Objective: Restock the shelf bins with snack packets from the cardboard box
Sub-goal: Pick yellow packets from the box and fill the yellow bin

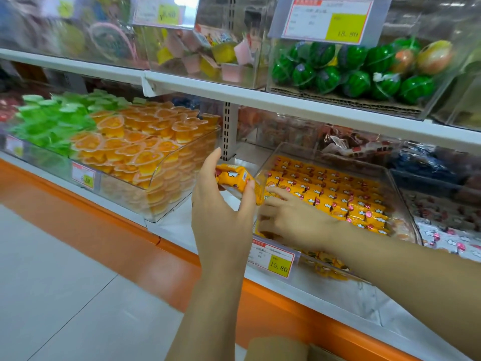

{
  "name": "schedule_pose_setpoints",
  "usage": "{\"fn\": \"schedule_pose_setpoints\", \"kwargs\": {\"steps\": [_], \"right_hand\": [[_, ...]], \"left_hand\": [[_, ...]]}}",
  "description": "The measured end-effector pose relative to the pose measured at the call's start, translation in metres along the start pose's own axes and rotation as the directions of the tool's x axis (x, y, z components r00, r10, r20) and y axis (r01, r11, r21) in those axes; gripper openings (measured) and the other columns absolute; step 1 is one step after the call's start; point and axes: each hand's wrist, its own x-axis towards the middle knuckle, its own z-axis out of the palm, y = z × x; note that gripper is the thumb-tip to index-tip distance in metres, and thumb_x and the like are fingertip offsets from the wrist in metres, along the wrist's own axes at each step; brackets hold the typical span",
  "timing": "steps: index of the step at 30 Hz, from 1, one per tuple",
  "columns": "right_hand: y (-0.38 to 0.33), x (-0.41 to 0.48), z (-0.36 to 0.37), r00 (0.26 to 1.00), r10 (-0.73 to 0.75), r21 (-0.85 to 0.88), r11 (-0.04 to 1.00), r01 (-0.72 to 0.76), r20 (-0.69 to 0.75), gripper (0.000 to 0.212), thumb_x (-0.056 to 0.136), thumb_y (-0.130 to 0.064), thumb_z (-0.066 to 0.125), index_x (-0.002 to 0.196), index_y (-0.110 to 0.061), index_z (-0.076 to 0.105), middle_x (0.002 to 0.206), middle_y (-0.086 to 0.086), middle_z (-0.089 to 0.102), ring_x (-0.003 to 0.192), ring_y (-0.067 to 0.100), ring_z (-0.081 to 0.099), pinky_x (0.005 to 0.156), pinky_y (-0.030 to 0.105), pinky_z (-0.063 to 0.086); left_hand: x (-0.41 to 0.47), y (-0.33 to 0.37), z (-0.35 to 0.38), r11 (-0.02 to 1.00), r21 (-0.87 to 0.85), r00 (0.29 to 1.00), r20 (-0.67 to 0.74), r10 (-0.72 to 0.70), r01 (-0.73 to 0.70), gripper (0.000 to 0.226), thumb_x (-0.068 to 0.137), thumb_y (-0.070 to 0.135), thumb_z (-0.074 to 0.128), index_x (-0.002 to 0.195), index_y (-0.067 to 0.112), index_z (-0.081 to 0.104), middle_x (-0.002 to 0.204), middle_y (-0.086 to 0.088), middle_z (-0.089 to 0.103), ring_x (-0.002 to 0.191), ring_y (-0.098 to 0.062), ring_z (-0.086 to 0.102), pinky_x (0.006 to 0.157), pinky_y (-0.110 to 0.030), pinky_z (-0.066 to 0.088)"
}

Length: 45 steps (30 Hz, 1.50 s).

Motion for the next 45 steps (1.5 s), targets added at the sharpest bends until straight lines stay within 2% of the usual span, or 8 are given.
{"fn": "schedule_pose_setpoints", "kwargs": {"steps": [5,16,20,22,27,32,36,45], "right_hand": [[0.013,-0.009,-0.012,0.993,0.054,0.092,0.995,-0.045,-0.1,0.036,0.061,-0.022,0.08,0.095,-0.016,0.069,0.097,-0.002,0.068,0.098,0.023,0.06,0.105,0.039,0.027],[0.036,-0.02,-0.033,0.967,0.076,-0.098,0.99,-0.102,-0.244,0.035,0.074,-0.012,0.068,0.109,-0.013,0.063,0.099,0.013,0.057,0.115,0.034,0.05,0.112,0.056,0.02],[0.043,-0.015,-0.038,0.947,0.243,-0.005,0.968,-0.25,-0.208,0.047,0.077,-0.005,0.069,0.12,-0.023,0.059,0.109,0.017,0.053,0.111,0.039,0.049,0.072,0.052,0.053],[0.046,-0.01,-0.039,0.946,0.301,0.039,0.954,-0.298,-0.121,0.051,0.079,-0.006,0.071,0.123,-0.025,0.056,0.111,0.015,0.05,0.105,0.037,0.049,0.055,0.043,0.053],[0.053,0.005,-0.036,0.925,0.369,0.226,0.897,-0.38,0.089,0.041,0.086,-0.002,0.057,0.123,-0.02,0.054,0.121,0.001,0.051,0.117,0.021,0.043,0.09,0.037,0.046],[0.059,0.009,-0.025,0.887,0.404,0.296,0.839,-0.457,0.225,0.031,0.083,0.004,0.051,0.1,-0.016,0.067,0.126,0.003,0.05,0.113,0.022,0.049,0.09,0.039,0.046],[0.058,0.01,-0.022,0.864,0.382,0.308,0.821,-0.48,0.328,0.03,0.091,-0.008,0.046,0.103,-0.018,0.071,0.135,-0.002,0.045,0.134,0.019,0.029,0.108,0.03,0.028],[0.045,0.014,-0.01,0.726,0.663,0.495,0.575,-0.651,0.184,0.014,0.086,-0.011,0.064,0.097,-0.019,0.061,0.111,0.002,0.057,0.102,0.021,0.056,0.085,0.034,0.047]], "left_hand": [[0.001,0.004,-0.002,1.0,-0.025,0.999,-0.043,0.01,-0.011,0.058,0.087,0.022,0.067,0.138,0.026,0.041,0.124,0.009,0.053,0.112,-0.008,0.049,0.093,-0.025,0.044],[-0.001,0.01,0.002,0.998,-0.06,1.0,-0.026,-0.014,0.012,0.059,0.086,0.023,0.069,0.138,0.029,0.04,0.122,0.01,0.054,0.112,-0.007,0.051,0.095,-0.025,0.045],[0.0,0.008,0.002,0.998,-0.066,1.0,-0.02,-0.023,0.022,0.059,0.086,0.022,0.069,0.137,0.032,0.04,0.116,0.017,0.053,0.109,-0.004,0.051,0.092,-0.019,0.044],[0.0,0.008,0.002,0.998,-0.056,1.0,-0.012,-0.017,0.016,0.06,0.086,0.022,0.069,0.137,0.031,0.04,0.12,0.013,0.054,0.111,-0.005,0.051,0.093,-0.021,0.044],[-0.001,0.006,0.003,0.999,-0.047,1.0,-0.005,-0.011,0.01,0.059,0.086,0.021,0.068,0.137,0.03,0.041,0.12,0.01,0.054,0.11,-0.008,0.051,0.095,-0.027,0.046],[0.0,0.003,0.004,0.999,-0.041,1.0,0.011,-0.028,0.028,0.059,0.086,0.021,0.069,0.137,0.031,0.04,0.117,0.012,0.053,0.107,-0.008,0.052,0.092,-0.022,0.045],[-0.001,0.001,0.005,0.999,-0.031,0.999,0.029,-0.039,0.04,0.06,0.086,0.023,0.069,0.137,0.033,0.039,0.119,0.01,0.055,0.108,-0.01,0.051,0.09,-0.022,0.044],[0.0,-0.005,0.008,0.997,-0.006,0.994,0.075,-0.081,0.082,0.06,0.085,0.024,0.069,0.137,0.034,0.039,0.119,0.008,0.056,0.11,-0.011,0.051,0.089,-0.018,0.042]]}}
